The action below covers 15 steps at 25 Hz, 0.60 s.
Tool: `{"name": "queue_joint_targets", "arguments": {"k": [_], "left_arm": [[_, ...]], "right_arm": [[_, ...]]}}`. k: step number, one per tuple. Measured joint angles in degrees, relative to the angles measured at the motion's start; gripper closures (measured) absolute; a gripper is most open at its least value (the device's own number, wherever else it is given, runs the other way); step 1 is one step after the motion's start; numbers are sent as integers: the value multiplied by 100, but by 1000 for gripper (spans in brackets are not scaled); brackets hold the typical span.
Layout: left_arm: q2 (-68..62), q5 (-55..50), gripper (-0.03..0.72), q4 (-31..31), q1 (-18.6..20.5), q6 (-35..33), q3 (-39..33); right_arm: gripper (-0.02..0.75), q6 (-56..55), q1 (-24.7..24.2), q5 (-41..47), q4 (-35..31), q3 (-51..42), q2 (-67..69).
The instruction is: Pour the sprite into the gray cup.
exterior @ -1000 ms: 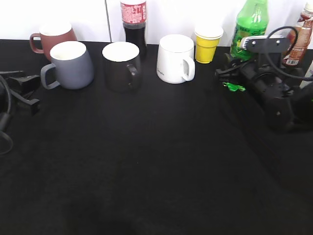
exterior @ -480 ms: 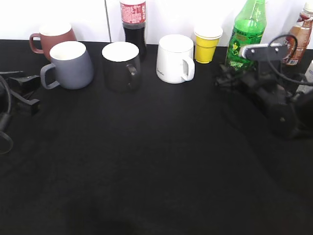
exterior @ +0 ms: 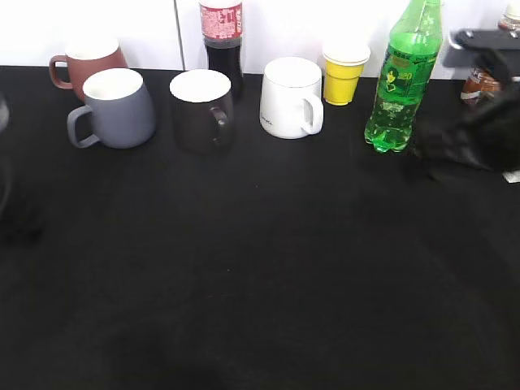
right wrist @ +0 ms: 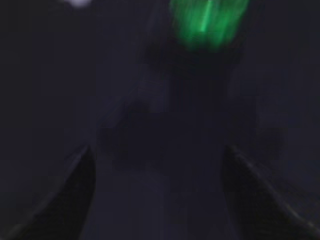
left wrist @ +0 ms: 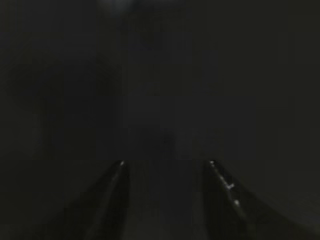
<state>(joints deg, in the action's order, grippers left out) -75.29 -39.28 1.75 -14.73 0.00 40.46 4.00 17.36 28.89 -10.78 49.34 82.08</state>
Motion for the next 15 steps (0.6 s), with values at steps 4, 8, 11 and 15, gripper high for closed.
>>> {"name": "queue_joint_targets", "arguments": {"k": [4, 8, 11, 15], "left_arm": [[448, -2336, 319, -27, 0, 0, 331], [2463, -2814, 318, 283, 0, 0, 331], [4593, -3039, 318, 302, 0, 0, 336], [6690, -3059, 318, 63, 0, 0, 338]], "right_arm": [[150, 2, 0, 2175, 191, 183, -555], [150, -96, 0, 3176, 284, 183, -2183], [150, -437, 0, 3316, 302, 183, -3973], [150, -485, 0, 3347, 766, -538, -5935]]}}
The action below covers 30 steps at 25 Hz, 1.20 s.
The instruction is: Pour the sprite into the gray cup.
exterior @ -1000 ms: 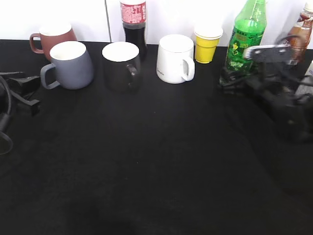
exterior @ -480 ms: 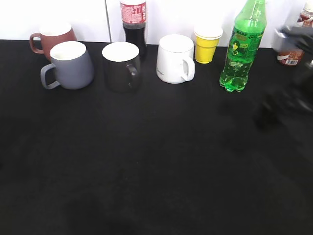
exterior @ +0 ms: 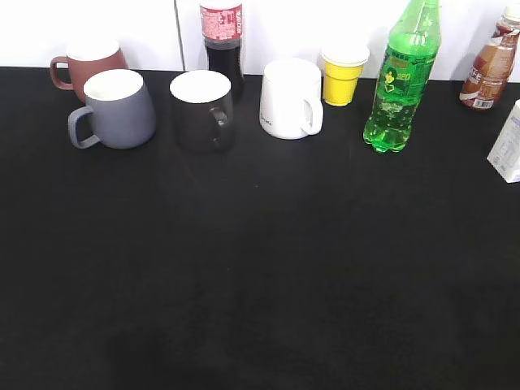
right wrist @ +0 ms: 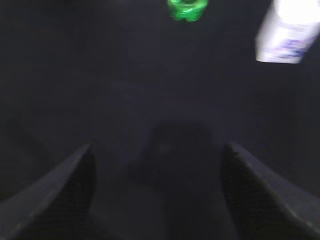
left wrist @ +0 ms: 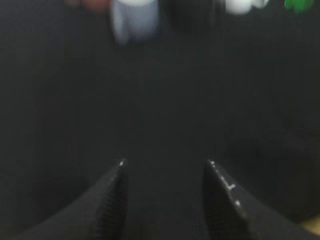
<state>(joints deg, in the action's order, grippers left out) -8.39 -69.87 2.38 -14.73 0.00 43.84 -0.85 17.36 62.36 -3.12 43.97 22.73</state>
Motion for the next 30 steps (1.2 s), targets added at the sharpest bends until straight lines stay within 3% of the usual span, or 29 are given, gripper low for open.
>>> {"name": "queue_joint_targets", "arguments": {"k": [5, 13, 24, 25, 28, 30], "left_arm": [[278, -12, 318, -268, 0, 0, -1080], [272, 836, 318, 43, 0, 0, -1405], [259, 880, 318, 77, 77, 0, -1423], [259, 880, 318, 77, 230, 0, -1423], [305, 888, 318, 84, 732, 0, -1423], [626, 889, 318, 84, 918, 0, -1423]], "right_arm": [[152, -13, 0, -167, 243, -1487, -993], [151, -40, 0, -266, 312, -1494, -993], [152, -47, -25, -266, 282, -1494, -1335], [152, -47, -199, -266, 271, -1494, -1517], [152, -47, -1552, -266, 263, -1499, -1836], [153, -47, -2196, -266, 263, -1499, -2172]]}}
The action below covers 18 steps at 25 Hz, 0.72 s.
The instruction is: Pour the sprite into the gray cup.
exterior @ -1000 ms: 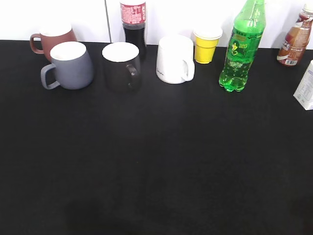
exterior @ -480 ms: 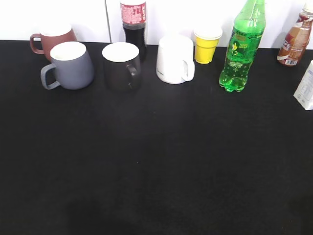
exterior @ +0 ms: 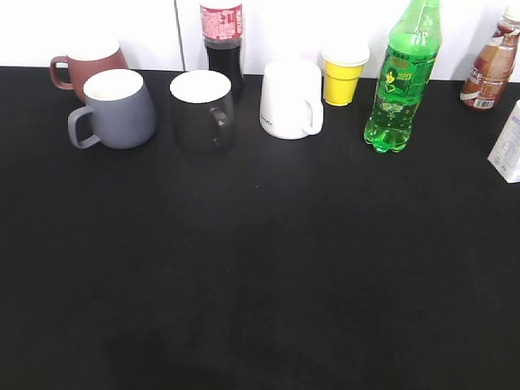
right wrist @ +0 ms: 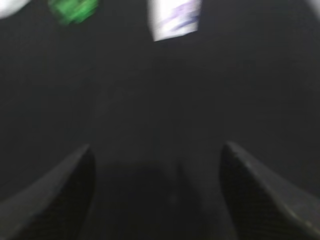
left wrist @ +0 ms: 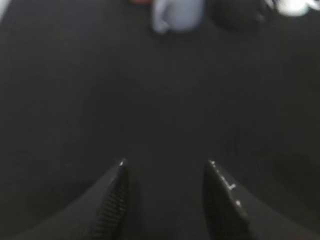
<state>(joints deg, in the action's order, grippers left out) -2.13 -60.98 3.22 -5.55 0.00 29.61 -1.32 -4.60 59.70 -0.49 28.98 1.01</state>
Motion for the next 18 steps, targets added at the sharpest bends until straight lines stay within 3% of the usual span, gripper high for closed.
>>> {"name": "queue_joint_targets", "arguments": {"k": [18], "left_arm": [[253, 0, 318, 7, 212, 0, 0]], "right_arm": [[153, 0, -129, 0, 0, -1, -152]]}}
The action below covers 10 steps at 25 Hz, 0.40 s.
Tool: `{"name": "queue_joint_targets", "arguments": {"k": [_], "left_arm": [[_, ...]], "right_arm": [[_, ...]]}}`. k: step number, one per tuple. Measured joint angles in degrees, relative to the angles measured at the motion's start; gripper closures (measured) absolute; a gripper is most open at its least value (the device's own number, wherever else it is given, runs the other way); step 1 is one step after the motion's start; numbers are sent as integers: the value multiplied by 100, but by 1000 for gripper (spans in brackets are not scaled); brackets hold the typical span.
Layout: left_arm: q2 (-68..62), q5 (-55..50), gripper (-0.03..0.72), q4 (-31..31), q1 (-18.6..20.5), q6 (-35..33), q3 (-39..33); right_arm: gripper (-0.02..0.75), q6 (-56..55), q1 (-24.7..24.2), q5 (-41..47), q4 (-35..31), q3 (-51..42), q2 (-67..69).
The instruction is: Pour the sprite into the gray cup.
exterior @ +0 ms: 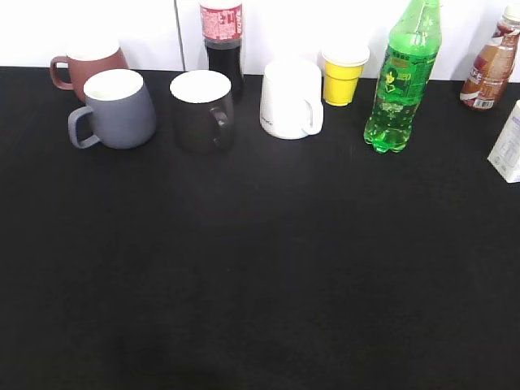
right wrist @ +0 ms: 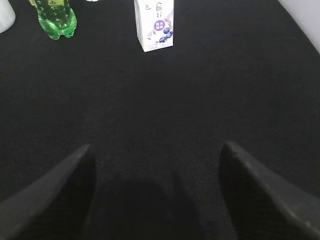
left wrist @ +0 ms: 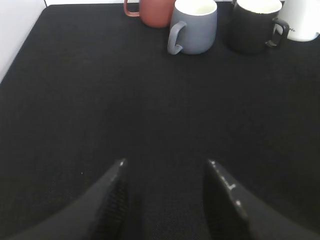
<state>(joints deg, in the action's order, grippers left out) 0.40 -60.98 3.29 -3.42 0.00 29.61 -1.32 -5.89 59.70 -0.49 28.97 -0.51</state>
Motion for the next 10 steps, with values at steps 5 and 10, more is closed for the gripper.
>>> {"name": "queue_joint_targets", "arguments": {"k": [5, 10], "left_arm": [[0, 0, 318, 0, 0, 0, 0], [0, 0, 318, 0, 0, 0, 0]], "right_arm": [[153, 0, 0, 0, 0, 0, 0], [153, 0, 0, 0, 0, 0, 0]]}}
